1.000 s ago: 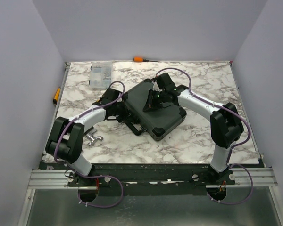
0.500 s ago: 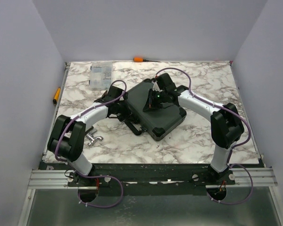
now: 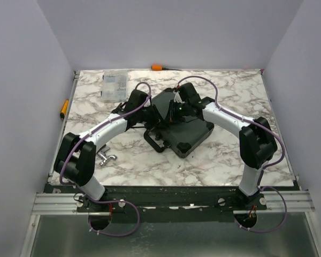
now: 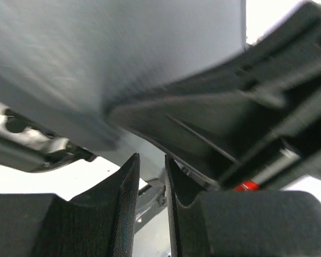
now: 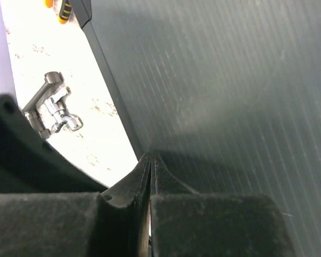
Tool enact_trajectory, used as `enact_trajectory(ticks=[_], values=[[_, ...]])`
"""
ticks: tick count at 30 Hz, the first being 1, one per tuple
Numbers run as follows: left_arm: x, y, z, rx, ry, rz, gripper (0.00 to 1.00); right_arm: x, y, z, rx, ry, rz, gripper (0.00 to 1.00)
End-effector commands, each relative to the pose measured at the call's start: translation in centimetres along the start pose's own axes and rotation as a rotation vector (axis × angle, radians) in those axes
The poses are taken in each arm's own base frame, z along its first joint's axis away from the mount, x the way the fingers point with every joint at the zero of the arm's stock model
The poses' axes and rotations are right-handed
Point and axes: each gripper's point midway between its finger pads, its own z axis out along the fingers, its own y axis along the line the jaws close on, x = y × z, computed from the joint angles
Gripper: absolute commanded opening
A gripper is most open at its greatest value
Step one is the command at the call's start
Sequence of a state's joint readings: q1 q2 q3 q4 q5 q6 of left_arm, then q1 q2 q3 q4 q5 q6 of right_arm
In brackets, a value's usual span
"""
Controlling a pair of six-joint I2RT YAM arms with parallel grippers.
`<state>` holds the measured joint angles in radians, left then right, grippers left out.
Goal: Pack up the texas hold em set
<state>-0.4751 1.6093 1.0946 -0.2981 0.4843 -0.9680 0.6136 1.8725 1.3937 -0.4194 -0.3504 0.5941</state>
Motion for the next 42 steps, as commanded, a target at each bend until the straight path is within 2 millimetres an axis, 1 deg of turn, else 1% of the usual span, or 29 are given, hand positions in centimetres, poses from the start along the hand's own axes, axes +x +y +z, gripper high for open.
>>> enact_trajectory(ticks=[1,6,10,12,17,21,24,28,32,33,36,42], values=[[-2.9,-8.3,-1.8,0.265,-0.128,0.117,0.26,11.0,-9.8,1.6,0.343,0.348,0.047,0.04],[-2.4,-8.4,-1.6,0.265,-0.123,0.138,0.26,11.1,-9.8,1.6,0.343,0.349,0.049,0.04],[-2.5,-8.7,-2.8,0.266,-0.165,0.179,0.28,11.1,-9.8,1.6,0.343,0.350,0.050,0.04],[-2.4,-8.4,-3.3,0.246,-0.183,0.196,0.28,11.0,-9.7,1.6,0.342,0.348,0.050,0.04],[-1.7,-6.3,-4.3,0.179,-0.207,0.243,0.31,11.1,-9.7,1.6,0.341,0.349,0.051,0.03],[-1.6,-3.9,-5.3,0.073,-0.251,0.293,0.31,11.4,-9.8,1.7,0.339,0.355,0.056,0.03],[-1.4,-1.8,-5.4,0.012,-0.267,0.308,0.31,11.6,-9.8,1.8,0.332,0.362,0.060,0.03],[-0.8,0.2,-5.2,-0.033,-0.260,0.323,0.30,11.9,-9.8,1.8,0.323,0.365,0.064,0.02],[-0.7,1.6,-4.7,-0.063,-0.264,0.361,0.28,12.5,-9.9,1.8,0.317,0.377,0.075,0.02],[-0.7,1.9,-4.5,-0.070,-0.263,0.377,0.26,12.5,-9.9,1.8,0.316,0.378,0.075,0.02],[-0.4,2.3,-3.8,-0.076,-0.249,0.432,0.20,12.8,-10.0,1.9,0.313,0.391,0.080,0.01],[0.3,3.1,-1.7,-0.067,-0.201,0.482,0.18,13.7,-10.1,2.0,0.302,0.414,0.102,0.01]])
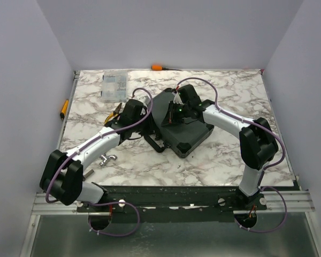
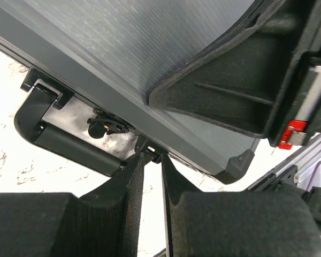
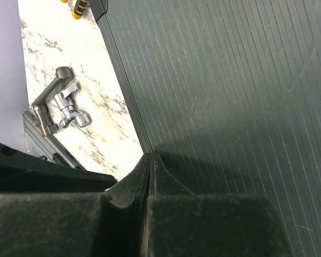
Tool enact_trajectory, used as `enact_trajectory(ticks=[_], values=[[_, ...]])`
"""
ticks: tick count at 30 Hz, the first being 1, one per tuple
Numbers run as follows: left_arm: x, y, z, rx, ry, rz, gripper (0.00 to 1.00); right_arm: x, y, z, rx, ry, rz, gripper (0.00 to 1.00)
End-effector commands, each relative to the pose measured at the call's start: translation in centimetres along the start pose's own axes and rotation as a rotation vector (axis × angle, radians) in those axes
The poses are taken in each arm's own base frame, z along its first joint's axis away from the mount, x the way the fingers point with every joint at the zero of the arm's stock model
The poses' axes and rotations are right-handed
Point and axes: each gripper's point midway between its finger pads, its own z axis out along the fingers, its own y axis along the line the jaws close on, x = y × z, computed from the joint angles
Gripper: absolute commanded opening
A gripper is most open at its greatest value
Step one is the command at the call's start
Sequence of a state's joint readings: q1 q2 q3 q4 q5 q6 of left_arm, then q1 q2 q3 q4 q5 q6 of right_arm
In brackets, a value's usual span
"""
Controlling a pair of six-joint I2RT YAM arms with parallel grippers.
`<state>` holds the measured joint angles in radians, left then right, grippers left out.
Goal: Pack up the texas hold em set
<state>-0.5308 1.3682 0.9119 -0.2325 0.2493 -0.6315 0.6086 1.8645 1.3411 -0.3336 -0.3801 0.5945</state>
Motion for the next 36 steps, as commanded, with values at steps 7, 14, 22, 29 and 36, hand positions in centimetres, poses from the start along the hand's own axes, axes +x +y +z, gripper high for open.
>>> enact_trajectory(ticks=[7,14,22,29,36], values=[[1.6,0.7,3.7,0.030,0.051,0.081,0.13,14.0,-10.1,0.7,0.347,0.437,0.127,0.01],[2.3,1.7,4.0,-0.007,0.065,0.070,0.10,14.3,-10.3,0.7,0.352,0.443,0.131,0.01],[1.9,2.5,1.7,-0.074,0.033,0.087,0.13,14.3,-10.3,1.1,0.347,0.450,0.137,0.01],[2.5,3.4,2.7,-0.105,0.078,0.092,0.12,14.4,-10.4,1.2,0.348,0.460,0.134,0.01],[2.3,4.0,4.2,-0.140,0.111,0.078,0.08,14.3,-10.5,1.2,0.355,0.460,0.123,0.01]])
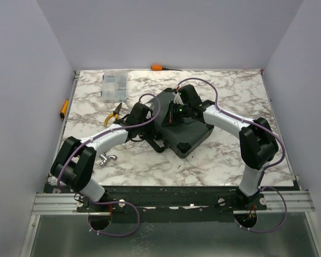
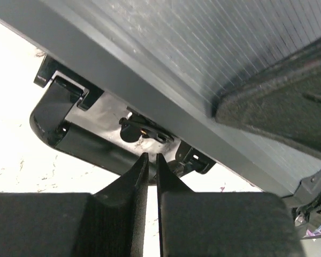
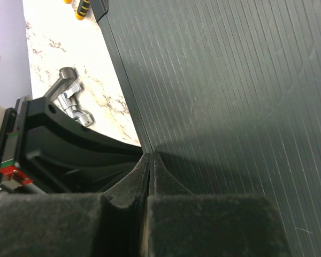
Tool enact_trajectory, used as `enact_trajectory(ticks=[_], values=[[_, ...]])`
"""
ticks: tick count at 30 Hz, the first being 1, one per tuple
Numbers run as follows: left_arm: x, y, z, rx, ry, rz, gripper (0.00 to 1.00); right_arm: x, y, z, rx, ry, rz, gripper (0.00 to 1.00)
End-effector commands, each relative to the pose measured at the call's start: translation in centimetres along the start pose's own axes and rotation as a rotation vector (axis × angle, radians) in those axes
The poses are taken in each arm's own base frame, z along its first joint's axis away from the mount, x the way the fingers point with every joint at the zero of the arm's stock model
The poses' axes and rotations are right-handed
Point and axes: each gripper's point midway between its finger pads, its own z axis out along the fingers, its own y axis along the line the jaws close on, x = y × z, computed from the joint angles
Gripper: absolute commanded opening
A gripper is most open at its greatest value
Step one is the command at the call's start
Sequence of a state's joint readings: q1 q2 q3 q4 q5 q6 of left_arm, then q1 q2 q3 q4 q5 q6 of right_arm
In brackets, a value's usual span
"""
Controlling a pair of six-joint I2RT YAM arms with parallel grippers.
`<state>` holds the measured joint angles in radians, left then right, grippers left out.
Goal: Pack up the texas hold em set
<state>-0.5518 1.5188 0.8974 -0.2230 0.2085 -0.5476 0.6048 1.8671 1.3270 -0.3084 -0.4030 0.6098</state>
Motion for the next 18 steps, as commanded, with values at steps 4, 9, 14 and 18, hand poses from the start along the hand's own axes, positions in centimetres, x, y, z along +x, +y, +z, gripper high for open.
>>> enact_trajectory(ticks=[4,9,14,18], values=[[-1.2,0.3,1.5,-0.043,0.017,0.003,0.06,14.0,-10.9,0.8,0.381,0.453,0.112,0.01],[-0.7,1.3,2.1,-0.092,0.042,-0.032,0.00,13.9,-10.9,0.9,0.382,0.455,0.110,0.01],[-0.2,1.8,2.6,-0.107,0.055,-0.045,0.00,14.0,-10.9,1.0,0.382,0.459,0.112,0.01],[0.1,2.2,3.1,-0.120,0.066,-0.044,0.00,14.0,-11.0,1.0,0.384,0.461,0.112,0.00]])
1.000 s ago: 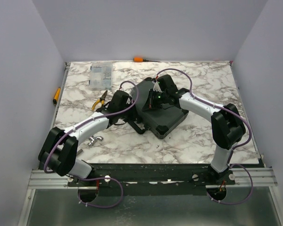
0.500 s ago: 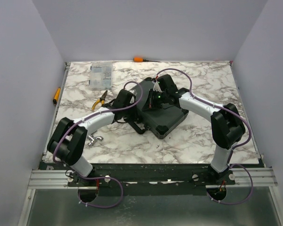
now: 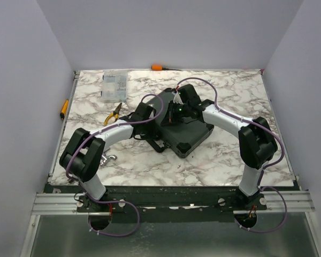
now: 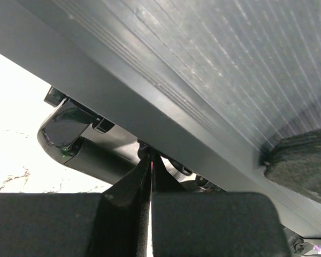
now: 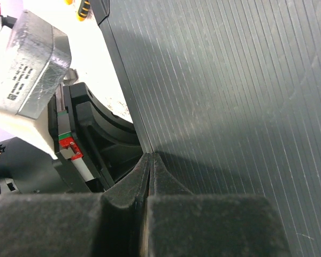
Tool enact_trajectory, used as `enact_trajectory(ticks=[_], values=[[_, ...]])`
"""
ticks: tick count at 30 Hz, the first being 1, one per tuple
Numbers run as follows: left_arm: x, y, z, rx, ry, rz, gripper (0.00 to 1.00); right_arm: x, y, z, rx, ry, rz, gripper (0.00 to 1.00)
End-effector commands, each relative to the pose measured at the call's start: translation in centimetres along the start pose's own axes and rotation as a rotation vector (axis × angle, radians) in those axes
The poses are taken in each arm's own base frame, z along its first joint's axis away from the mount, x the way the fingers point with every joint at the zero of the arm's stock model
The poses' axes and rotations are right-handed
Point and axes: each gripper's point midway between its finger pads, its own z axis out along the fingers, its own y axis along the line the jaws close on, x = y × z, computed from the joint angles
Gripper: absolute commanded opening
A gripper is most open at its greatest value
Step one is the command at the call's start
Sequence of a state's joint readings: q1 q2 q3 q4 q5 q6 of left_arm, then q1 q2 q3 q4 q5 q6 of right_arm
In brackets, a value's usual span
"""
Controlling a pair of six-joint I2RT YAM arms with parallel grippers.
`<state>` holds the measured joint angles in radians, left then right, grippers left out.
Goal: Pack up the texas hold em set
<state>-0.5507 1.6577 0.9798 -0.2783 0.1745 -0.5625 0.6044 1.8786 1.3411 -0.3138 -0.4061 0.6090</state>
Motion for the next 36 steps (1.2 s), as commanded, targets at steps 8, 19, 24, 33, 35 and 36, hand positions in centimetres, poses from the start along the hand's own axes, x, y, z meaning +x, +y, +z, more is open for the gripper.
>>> enact_trajectory(ticks=[8,19,24,33,35,36], values=[[0.2,1.2,1.5,-0.050,0.018,-0.021,0.00,14.1,-11.1,0.9,0.389,0.460,0.112,0.01],[0.9,1.4,4.0,-0.029,0.047,-0.132,0.00,14.6,-11.2,0.9,0.385,0.470,0.127,0.00],[0.8,1.8,4.8,-0.027,0.041,-0.158,0.00,14.9,-11.3,0.9,0.385,0.475,0.135,0.01],[-0.2,0.6,5.6,0.021,0.035,-0.173,0.00,14.9,-11.4,0.9,0.393,0.478,0.132,0.01],[-0.4,0.5,6.0,0.026,0.043,-0.185,0.00,14.9,-11.4,0.8,0.395,0.477,0.129,0.01],[-0.4,0.5,6.1,0.025,0.043,-0.189,0.00,14.9,-11.4,0.7,0.397,0.477,0.127,0.01]])
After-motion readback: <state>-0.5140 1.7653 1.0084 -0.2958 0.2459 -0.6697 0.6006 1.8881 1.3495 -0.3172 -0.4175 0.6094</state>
